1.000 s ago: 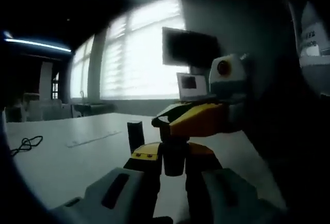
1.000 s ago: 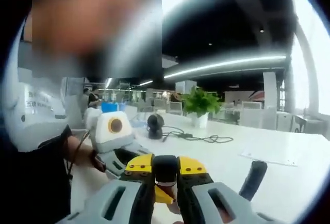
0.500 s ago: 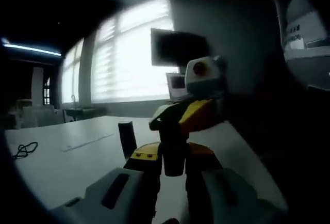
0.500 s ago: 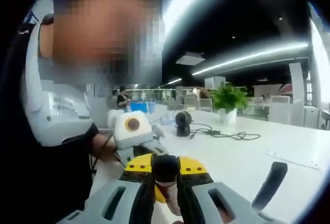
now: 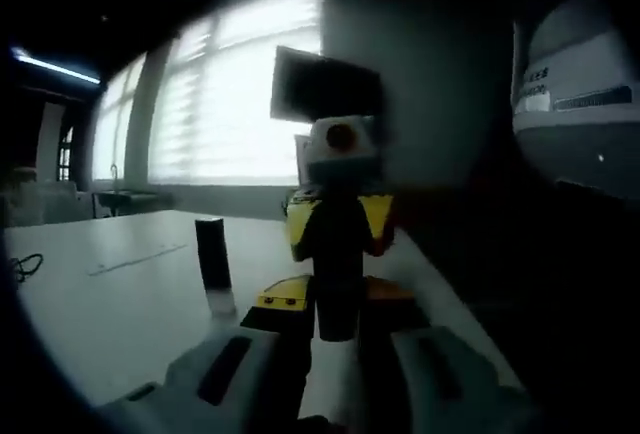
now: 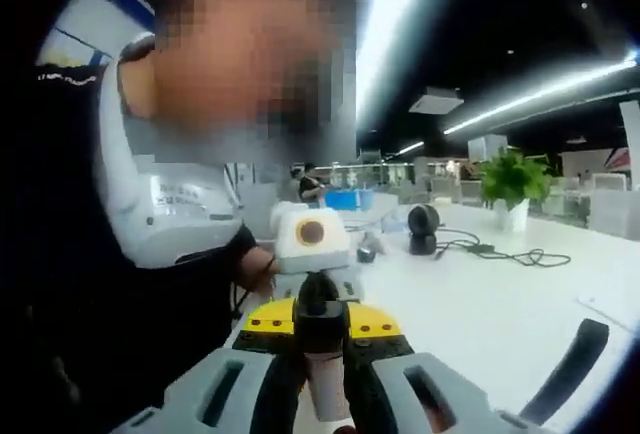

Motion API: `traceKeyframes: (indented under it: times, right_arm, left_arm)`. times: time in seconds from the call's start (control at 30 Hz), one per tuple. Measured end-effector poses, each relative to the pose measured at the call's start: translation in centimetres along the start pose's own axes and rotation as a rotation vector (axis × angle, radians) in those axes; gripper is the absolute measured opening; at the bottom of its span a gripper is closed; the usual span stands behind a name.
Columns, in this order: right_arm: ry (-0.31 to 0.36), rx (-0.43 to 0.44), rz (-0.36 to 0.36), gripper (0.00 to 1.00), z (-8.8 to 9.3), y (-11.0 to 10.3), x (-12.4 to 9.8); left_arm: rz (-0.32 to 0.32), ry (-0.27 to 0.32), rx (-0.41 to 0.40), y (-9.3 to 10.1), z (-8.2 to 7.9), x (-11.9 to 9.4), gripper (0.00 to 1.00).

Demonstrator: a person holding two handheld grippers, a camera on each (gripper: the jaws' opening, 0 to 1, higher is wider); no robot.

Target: Pick up cosmetic bottle twist off cap place on table pick up cap screw tight cap place on table

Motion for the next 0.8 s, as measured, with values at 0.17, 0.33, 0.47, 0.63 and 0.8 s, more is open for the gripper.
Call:
traceKeyframes:
  times: [0.17, 0.33, 0.47, 0.63, 0.8]
  right_arm:
    - [0.022, 0.014, -0.04, 0.1, 0.2, 0.2, -0.3]
    - [0.029, 0.003, -0.044, 0.09, 0.2, 0.2, -0.6]
    - [0.037, 0.004, -0.052, 0.09, 0.1, 0.0, -0.1]
    - [0.03, 0.022, -0.06, 0.1, 0.5, 0.1, -0.2]
    - [0.031, 0.029, -0.055, 0.1, 1.0, 1.6, -5.8]
  left_arm:
    - [0.013, 0.015, -0.002, 0.0, 0.2, -0.1, 0.07]
    - [0.023, 0.03, -0.017, -0.1, 0.3, -0.2, 0.07]
    - [0.037, 0.039, -0.013, 0.1, 0.5, 0.0, 0.07]
    - [0.049, 0.023, -0.013, 0.3, 1.0, 0.2, 0.07]
    - [0.036, 0.009, -0.013, 0.3, 1.4, 0.3, 0.07]
Point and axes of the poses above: the point that each gripper's makers call its tool centre point, and the gripper's own axes: x roughly forward along the fingers, y roughly to its right, z roughly out of its underside, the point moved 7 cm from there along -x, roughly backward along the fingers, and after that the axes turned 7 degrees about -z, right-handed, at the moved point
